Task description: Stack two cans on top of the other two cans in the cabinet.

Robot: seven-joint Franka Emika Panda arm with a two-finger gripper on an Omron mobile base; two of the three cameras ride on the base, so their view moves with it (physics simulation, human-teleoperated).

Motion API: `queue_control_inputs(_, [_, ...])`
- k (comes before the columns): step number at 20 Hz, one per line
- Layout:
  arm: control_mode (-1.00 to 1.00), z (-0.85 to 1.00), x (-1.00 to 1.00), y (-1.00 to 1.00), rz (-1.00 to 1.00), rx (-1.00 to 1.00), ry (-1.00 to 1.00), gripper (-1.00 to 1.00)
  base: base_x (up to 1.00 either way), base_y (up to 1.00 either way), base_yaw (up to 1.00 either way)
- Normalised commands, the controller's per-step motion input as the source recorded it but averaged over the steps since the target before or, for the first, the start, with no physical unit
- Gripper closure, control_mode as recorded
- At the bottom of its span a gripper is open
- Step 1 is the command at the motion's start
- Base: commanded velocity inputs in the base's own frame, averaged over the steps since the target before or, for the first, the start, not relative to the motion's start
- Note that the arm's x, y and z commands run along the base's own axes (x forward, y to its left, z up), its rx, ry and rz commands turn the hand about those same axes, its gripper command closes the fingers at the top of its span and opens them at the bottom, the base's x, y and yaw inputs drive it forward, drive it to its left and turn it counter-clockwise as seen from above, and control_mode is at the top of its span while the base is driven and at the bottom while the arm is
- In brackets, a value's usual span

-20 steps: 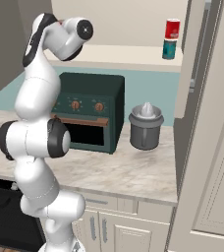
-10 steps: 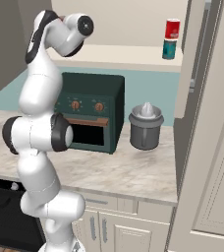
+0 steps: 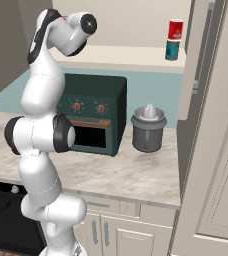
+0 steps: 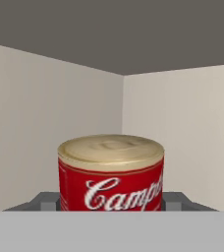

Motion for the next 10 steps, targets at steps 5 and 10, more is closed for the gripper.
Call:
queue_control_inputs(5, [-1.0, -0.09, 0.0, 0.0, 0.0, 0.0, 0.0, 1.0, 0.0, 0.0, 0.0])
queue_control_inputs(10, [-1.0, -0.13, 0.0, 0.0, 0.0, 0.0, 0.0, 1.0, 0.0, 0.0, 0.0])
